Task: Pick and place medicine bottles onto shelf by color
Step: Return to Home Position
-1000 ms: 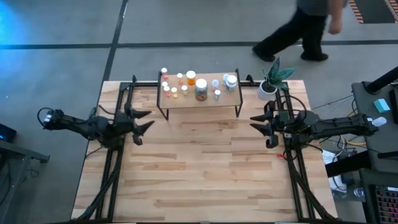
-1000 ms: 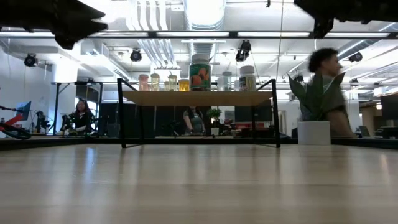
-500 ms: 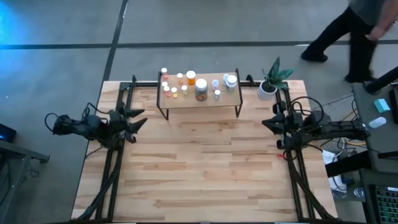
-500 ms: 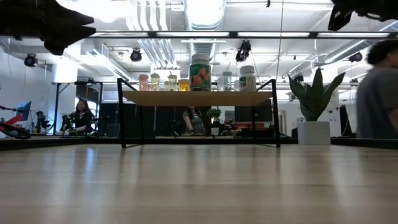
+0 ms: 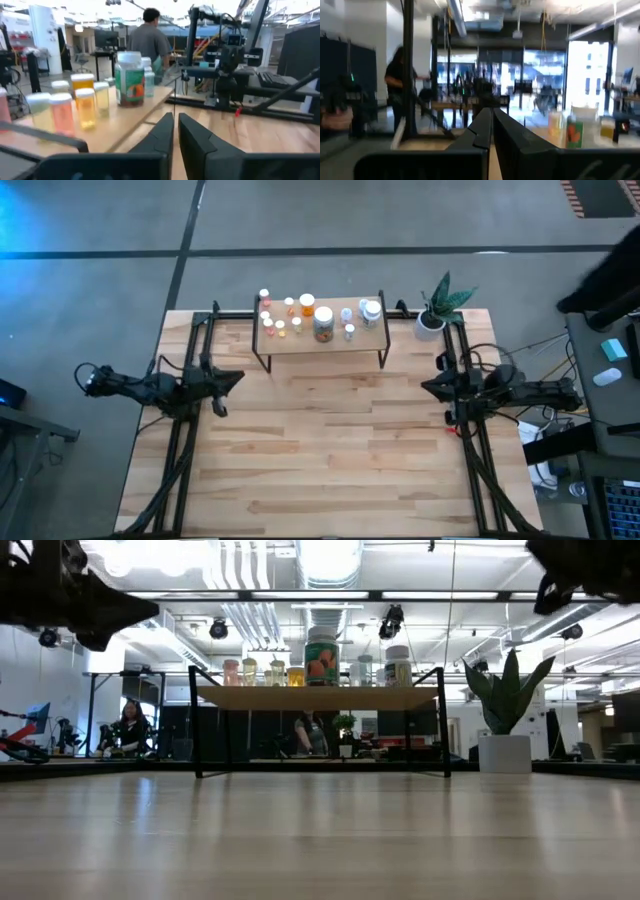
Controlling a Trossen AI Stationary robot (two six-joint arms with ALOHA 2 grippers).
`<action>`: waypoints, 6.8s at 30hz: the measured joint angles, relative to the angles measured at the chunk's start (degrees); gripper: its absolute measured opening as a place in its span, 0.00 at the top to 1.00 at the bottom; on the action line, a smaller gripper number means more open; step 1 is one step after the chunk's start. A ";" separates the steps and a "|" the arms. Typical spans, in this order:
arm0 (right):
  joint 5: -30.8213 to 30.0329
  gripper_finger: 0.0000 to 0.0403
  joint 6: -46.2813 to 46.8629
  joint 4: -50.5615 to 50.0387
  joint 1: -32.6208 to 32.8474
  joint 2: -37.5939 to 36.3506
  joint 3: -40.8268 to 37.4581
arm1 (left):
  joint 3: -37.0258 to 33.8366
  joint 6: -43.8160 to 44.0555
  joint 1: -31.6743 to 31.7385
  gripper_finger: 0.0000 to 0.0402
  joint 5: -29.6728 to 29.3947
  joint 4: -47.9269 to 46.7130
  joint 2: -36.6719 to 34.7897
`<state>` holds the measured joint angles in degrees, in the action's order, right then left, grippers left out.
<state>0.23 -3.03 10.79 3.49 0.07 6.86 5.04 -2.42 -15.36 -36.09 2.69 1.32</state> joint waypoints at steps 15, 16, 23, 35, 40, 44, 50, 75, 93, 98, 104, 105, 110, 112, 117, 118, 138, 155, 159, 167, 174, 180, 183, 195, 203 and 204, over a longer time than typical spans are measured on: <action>1.42 0.98 5.45 -0.34 0.00 -0.02 -6.20 | -4.59 3.48 -0.02 1.00 12.01 1.55 -0.01; 1.75 0.98 5.47 -0.34 0.00 -0.02 -6.20 | -4.59 3.42 0.00 1.00 12.53 1.44 -0.04; 1.75 0.98 5.00 -4.33 0.00 0.05 -6.20 | -4.61 2.99 0.00 1.00 13.93 1.18 0.02; 1.74 0.98 3.93 -9.79 0.00 0.20 -6.22 | -4.68 3.61 -0.02 1.00 23.94 -0.14 0.09; 2.25 0.98 3.89 -9.82 0.00 0.83 -6.22 | -4.70 3.58 -0.02 1.00 24.26 -0.24 0.10; 2.34 0.98 2.88 -9.88 0.00 0.79 -6.24 | -4.73 3.64 -0.02 1.00 26.72 -0.63 0.64; 1.31 0.98 1.96 -10.11 -0.04 0.81 -6.24 | -4.74 5.37 -0.02 1.00 30.26 -1.24 1.95; -0.66 0.98 -3.02 -10.07 -0.04 0.83 -6.26 | -4.65 -4.12 -0.02 1.00 31.48 -0.67 2.93; -0.72 0.98 -3.02 -10.06 -0.04 0.83 -6.28 | -4.64 -4.01 -0.02 1.00 31.51 0.21 2.99; -0.74 0.98 -3.02 -10.06 -0.04 0.83 -6.28 | -4.63 -4.01 -0.02 1.00 31.51 0.25 3.04; -0.76 0.98 -3.00 -10.04 -0.04 0.83 -6.28 | -4.63 -4.01 -0.02 1.00 31.52 0.25 3.04; -0.78 0.98 -3.02 -10.04 -0.04 0.83 -6.28 | -4.63 -4.01 -0.02 1.00 31.53 0.25 3.04; -0.79 0.98 -3.00 -10.04 -0.04 0.83 -6.28 | -4.63 -4.01 -0.02 1.00 31.53 0.25 3.05; -0.79 0.98 -3.01 -10.04 -0.04 0.83 -6.28 | -4.63 -4.01 -0.02 1.00 31.53 0.25 3.04; -0.79 0.98 -3.01 -10.04 -0.04 0.83 -6.28 | -4.63 -4.01 -0.02 1.00 31.53 0.25 3.04; -0.79 0.98 -3.01 -10.04 -0.04 0.83 -6.28 | -4.63 -4.01 -0.02 1.00 31.53 0.25 3.05; -0.79 0.98 -3.02 -10.04 -0.04 0.83 -6.28 | -4.63 -4.01 -0.04 1.00 31.55 0.27 3.15; -0.76 0.98 -3.01 -10.04 -0.04 0.82 -6.28 | -4.63 -4.01 -0.04 1.00 31.55 0.27 3.15; -0.76 0.98 -3.00 -10.04 -0.04 0.83 -6.28 | -4.63 -4.01 -0.04 1.00 31.55 0.27 3.15; -0.76 0.98 -3.00 -10.04 -0.04 0.83 -6.28 | -4.63 -4.01 -0.04 1.00 31.55 0.27 3.15; -0.76 0.98 -3.00 -10.04 -0.04 0.83 -6.28 | -4.63 -4.01 -0.04 1.00 31.55 0.27 3.15; -0.76 0.98 -3.00 -10.04 -0.03 0.83 -6.28 | -4.63 -4.01 -0.02 1.00 31.55 0.27 3.15; -0.76 0.98 -3.01 -10.04 -0.03 0.82 -6.28 | -4.63 -4.01 -0.02 1.00 31.55 0.26 3.15; -0.76 0.98 -3.00 -10.04 -0.04 0.83 -6.28 | -4.63 -4.01 -0.02 1.00 31.57 0.26 3.15; -0.76 0.98 -3.01 -10.04 -0.03 0.83 -6.28 | -4.63 -4.01 -0.02 1.00 31.57 0.27 3.15; -0.76 0.98 -3.00 -10.04 -0.04 0.83 -6.28 | -4.61 -4.01 -0.02 1.00 31.57 0.27 3.15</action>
<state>-0.53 -6.03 0.75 3.45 0.91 0.58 0.42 -6.44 -15.38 -4.52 2.96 4.47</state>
